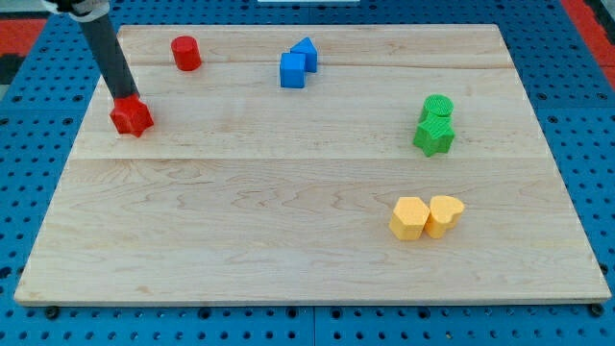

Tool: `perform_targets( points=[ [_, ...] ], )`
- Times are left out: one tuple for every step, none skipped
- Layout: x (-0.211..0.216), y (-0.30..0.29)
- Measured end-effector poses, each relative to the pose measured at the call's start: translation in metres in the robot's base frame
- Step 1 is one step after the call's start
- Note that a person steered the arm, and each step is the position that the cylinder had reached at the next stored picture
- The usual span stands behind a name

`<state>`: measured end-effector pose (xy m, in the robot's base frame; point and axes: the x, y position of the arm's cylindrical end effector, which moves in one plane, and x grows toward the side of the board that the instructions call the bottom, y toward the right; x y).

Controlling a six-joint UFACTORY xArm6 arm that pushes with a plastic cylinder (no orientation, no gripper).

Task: Move the red circle above the red star

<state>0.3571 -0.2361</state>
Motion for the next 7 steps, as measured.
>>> perform_targets(
  points=[
    [0.022, 0.000],
    [0.013, 0.001],
    [-0.033, 0.023],
    [-0.057, 0.079],
    [-0.077, 0.123],
    [-0.121, 0.123],
    [-0.125, 0.099]
  ],
)
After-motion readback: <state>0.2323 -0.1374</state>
